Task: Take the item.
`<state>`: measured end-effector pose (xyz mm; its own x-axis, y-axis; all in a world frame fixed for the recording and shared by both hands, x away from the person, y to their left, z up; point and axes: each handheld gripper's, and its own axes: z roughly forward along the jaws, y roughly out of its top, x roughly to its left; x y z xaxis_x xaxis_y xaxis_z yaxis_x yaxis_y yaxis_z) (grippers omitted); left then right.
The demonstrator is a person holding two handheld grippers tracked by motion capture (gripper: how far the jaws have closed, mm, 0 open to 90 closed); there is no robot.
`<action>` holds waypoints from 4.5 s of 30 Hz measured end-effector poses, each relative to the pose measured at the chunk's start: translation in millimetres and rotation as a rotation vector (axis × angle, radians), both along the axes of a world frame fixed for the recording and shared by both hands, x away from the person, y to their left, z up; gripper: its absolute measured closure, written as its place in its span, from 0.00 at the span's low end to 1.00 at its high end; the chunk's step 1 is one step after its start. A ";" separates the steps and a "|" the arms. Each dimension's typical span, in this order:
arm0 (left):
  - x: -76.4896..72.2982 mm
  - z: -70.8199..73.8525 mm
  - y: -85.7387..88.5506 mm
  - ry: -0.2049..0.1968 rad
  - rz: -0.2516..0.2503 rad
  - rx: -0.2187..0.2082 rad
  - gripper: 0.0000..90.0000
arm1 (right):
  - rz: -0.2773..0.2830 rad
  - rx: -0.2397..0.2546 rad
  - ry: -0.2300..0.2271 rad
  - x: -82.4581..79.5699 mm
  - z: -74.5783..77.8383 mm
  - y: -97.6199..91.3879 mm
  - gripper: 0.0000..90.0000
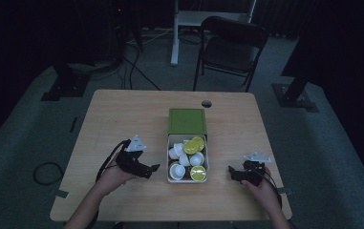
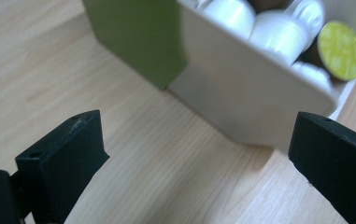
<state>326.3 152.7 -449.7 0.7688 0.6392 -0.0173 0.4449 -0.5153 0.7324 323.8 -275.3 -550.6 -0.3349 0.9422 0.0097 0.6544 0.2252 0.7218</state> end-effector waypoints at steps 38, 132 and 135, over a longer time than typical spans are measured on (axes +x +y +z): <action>30.4 19.6 -89.8 -0.018 -0.167 0.028 0.06 | 0.000 0.000 -0.001 0.1 0.0 0.0 0.12; 22.7 60.9 -51.9 -0.013 -0.077 0.085 0.43 | -0.001 0.001 0.000 0.0 0.0 0.1 0.12; 22.7 59.9 -45.8 -0.013 -0.068 0.082 0.43 | -0.001 0.001 0.000 0.0 0.0 0.1 0.12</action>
<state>349.1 106.9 -389.8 0.8101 0.5848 0.0432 0.3981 -0.6026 0.6917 323.9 -275.2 -550.6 -0.3341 0.9425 0.0106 0.6543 0.2238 0.7223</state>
